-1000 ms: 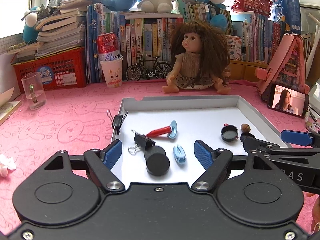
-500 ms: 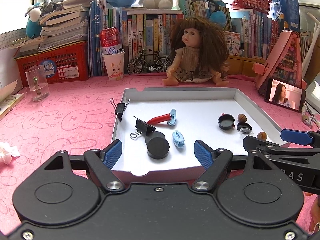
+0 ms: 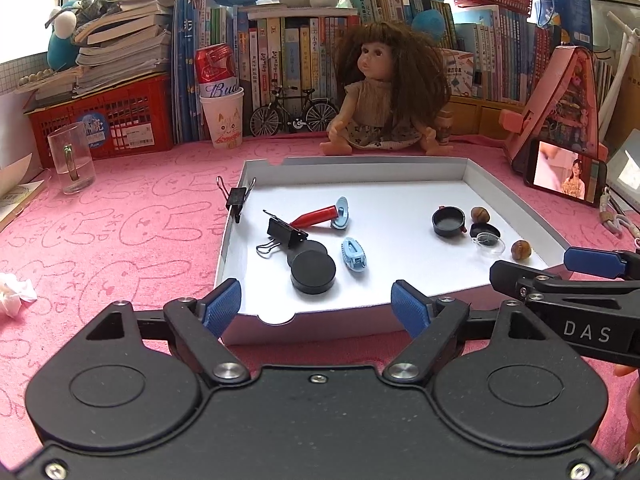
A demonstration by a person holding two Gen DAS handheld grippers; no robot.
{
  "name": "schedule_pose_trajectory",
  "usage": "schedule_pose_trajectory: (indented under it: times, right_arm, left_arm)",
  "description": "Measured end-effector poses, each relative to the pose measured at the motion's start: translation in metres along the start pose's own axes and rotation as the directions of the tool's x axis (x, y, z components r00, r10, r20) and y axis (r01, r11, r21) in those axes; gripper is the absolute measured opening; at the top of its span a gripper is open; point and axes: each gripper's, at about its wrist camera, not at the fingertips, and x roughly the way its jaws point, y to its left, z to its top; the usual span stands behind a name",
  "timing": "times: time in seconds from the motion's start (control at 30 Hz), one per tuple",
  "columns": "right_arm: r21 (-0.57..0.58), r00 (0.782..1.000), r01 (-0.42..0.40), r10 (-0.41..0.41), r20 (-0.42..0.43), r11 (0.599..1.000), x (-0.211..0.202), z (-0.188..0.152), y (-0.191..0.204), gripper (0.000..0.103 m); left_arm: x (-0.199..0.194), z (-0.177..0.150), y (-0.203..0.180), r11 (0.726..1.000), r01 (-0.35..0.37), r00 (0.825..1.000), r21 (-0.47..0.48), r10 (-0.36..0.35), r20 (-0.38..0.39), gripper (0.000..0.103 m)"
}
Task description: Organize rigid objects
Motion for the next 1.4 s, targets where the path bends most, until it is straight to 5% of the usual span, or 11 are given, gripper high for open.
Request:
schedule_pose_trajectory:
  times: [0.63, 1.4]
  right_arm:
    - [-0.018, 0.998, 0.023, -0.024, -0.057, 1.0, 0.001, -0.025, -0.005, 0.09]
    - [0.021, 0.99, 0.061, -0.058, -0.125, 0.998, 0.051, 0.001, -0.011, 0.09]
  left_arm:
    - [-0.001, -0.024, 0.008, 1.0, -0.028, 0.999, -0.007, 0.027, -0.042, 0.083]
    - [0.061, 0.009, 0.013, 0.999, -0.049, 0.992, -0.017, 0.046, -0.116, 0.084]
